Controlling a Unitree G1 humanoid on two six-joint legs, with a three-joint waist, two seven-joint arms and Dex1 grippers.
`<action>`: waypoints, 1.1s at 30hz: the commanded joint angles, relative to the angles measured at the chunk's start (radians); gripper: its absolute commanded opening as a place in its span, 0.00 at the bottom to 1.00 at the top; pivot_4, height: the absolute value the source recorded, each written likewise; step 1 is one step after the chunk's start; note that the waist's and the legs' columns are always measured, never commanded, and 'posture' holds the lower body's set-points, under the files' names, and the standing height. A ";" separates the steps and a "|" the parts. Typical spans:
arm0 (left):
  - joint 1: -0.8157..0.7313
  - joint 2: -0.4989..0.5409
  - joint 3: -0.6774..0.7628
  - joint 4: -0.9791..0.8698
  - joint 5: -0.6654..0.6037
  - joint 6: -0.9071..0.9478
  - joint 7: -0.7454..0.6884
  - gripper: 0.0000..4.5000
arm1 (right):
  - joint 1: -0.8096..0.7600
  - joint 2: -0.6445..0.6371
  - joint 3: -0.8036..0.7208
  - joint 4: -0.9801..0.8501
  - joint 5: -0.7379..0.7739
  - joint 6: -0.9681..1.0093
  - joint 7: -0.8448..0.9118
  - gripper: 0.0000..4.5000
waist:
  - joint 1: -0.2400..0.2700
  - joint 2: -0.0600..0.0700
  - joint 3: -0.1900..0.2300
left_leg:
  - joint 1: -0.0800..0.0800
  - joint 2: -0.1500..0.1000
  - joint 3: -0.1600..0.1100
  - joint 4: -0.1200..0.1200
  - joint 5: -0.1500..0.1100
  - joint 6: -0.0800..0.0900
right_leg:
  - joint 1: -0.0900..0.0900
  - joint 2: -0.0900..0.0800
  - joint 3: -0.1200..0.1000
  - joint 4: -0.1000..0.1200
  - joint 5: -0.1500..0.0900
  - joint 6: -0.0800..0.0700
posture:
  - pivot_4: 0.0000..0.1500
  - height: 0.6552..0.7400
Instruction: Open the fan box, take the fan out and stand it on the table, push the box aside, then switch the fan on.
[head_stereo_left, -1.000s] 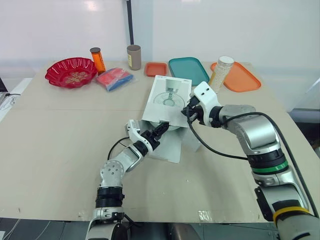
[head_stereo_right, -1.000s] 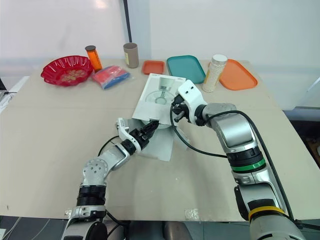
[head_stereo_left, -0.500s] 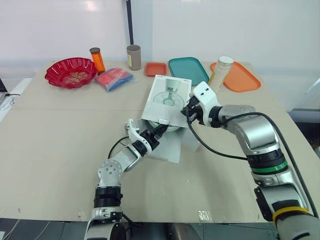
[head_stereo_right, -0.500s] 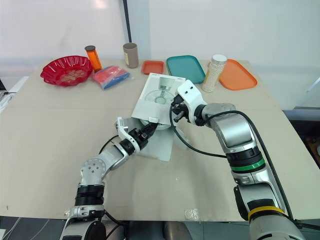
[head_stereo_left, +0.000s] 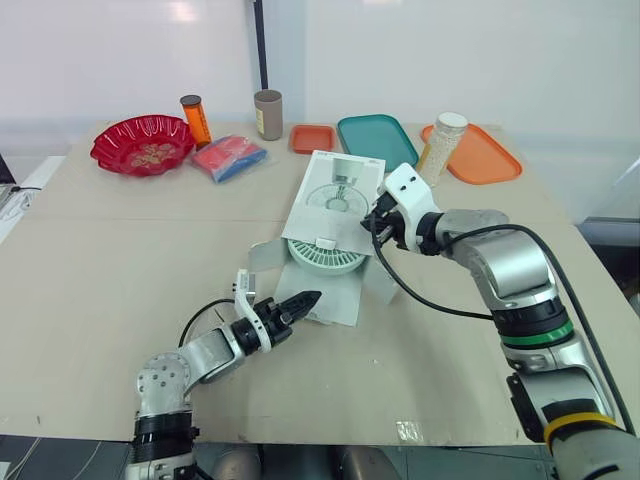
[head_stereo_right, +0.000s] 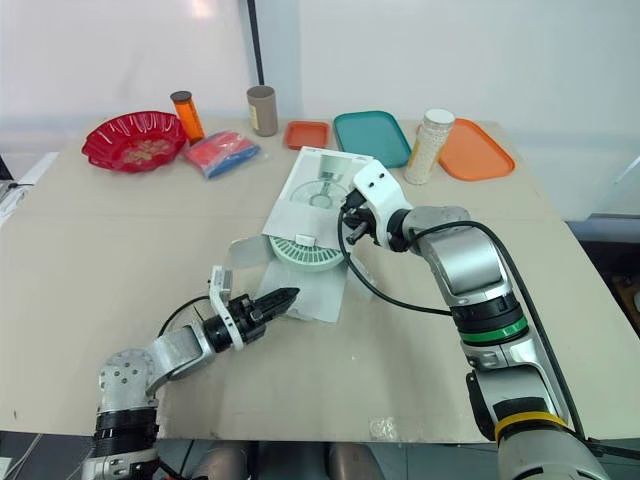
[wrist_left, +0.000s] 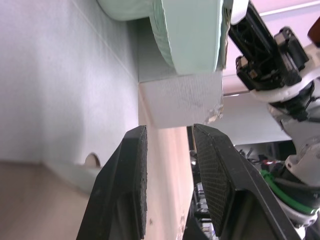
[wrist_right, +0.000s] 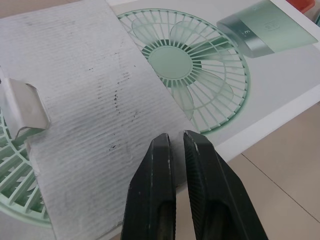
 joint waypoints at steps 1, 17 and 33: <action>-0.001 0.000 0.001 -0.013 -0.035 -0.013 0.010 0.35 | -0.008 -0.005 -0.017 -0.036 0.001 0.004 0.000 0.09 | 0.000 0.000 0.000 | 0.000 0.000 0.000 0.000 0.000 0.000 | 0.000 0.000 0.000 0.000 0.000 0.000 | 1.00 1.00; -0.090 -0.075 -0.021 0.082 0.072 -0.191 -0.008 0.97 | -0.005 -0.004 -0.014 -0.035 -0.006 -0.005 -0.004 0.09 | 0.000 0.000 0.000 | 0.000 0.000 0.000 -0.001 0.000 -0.001 | 0.000 0.000 0.000 -0.001 0.000 0.000 | 1.00 1.00; -0.195 -0.132 -0.030 0.205 0.160 -0.252 -0.091 0.97 | -0.005 -0.012 -0.017 -0.039 -0.015 -0.007 -0.003 0.09 | 0.001 -0.001 0.000 | 0.000 0.000 0.000 -0.003 0.001 -0.002 | 0.000 0.000 0.000 -0.001 0.000 0.000 | 1.00 1.00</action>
